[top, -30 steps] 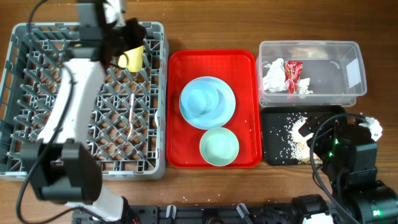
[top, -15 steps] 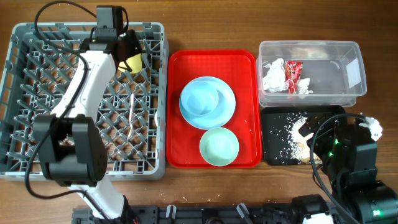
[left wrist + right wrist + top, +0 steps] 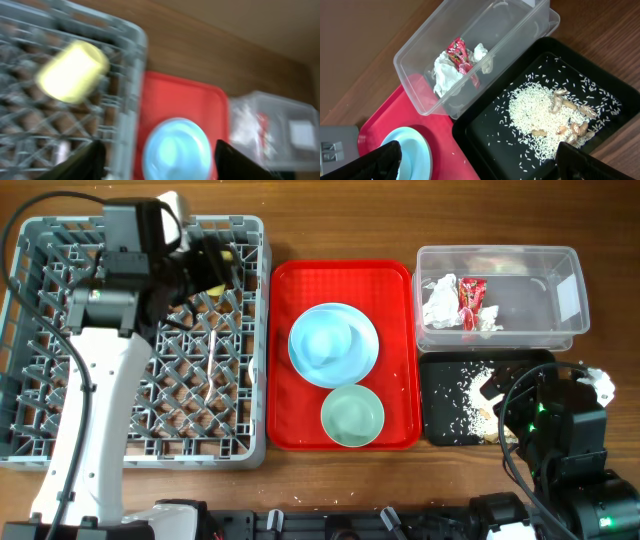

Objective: Sort waste into correct bins and load items into the dishwasher rack
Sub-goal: 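Move the left gripper to the green bowl and grasp its rim, then lower the green bowl into the rack and release it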

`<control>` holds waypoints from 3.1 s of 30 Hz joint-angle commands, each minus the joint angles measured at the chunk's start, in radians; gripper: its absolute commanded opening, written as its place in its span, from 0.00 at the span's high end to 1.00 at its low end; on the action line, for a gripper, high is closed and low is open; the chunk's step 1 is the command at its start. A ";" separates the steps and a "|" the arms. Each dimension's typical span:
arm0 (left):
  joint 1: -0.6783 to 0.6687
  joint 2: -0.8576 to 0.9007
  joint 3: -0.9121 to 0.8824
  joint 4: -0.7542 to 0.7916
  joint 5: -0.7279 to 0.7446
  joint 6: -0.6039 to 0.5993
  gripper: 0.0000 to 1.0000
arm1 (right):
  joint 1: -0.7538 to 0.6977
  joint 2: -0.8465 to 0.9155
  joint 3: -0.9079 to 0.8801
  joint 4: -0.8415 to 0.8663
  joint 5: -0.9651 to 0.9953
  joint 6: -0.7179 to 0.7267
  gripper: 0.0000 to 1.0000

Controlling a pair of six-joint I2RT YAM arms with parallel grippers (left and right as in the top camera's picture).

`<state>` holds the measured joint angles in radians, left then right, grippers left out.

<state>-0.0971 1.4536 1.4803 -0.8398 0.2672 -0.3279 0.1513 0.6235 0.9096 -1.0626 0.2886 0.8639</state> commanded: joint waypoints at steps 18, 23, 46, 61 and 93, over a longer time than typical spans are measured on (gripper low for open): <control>-0.854 0.456 -0.013 -0.185 -0.085 -0.164 0.44 | -0.006 0.001 0.014 -0.001 -0.010 0.011 0.00; -0.946 0.542 -0.018 -0.167 -0.209 -0.265 0.49 | -0.006 0.001 0.014 -0.001 -0.010 0.011 0.00; -0.624 0.004 0.097 -0.257 -0.170 -0.088 0.96 | -0.006 0.001 0.014 -0.001 -0.010 0.011 0.00; 0.128 0.249 0.094 -0.590 0.782 0.590 0.96 | -0.006 0.001 0.014 -0.001 -0.010 0.011 0.00; 0.446 0.344 -0.297 -0.694 0.890 0.926 0.96 | -0.006 0.001 0.014 -0.001 -0.010 0.011 0.00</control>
<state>0.3344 1.7859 1.2060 -1.5475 1.2312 0.5674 0.1513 0.6235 0.9096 -1.0626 0.2882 0.8642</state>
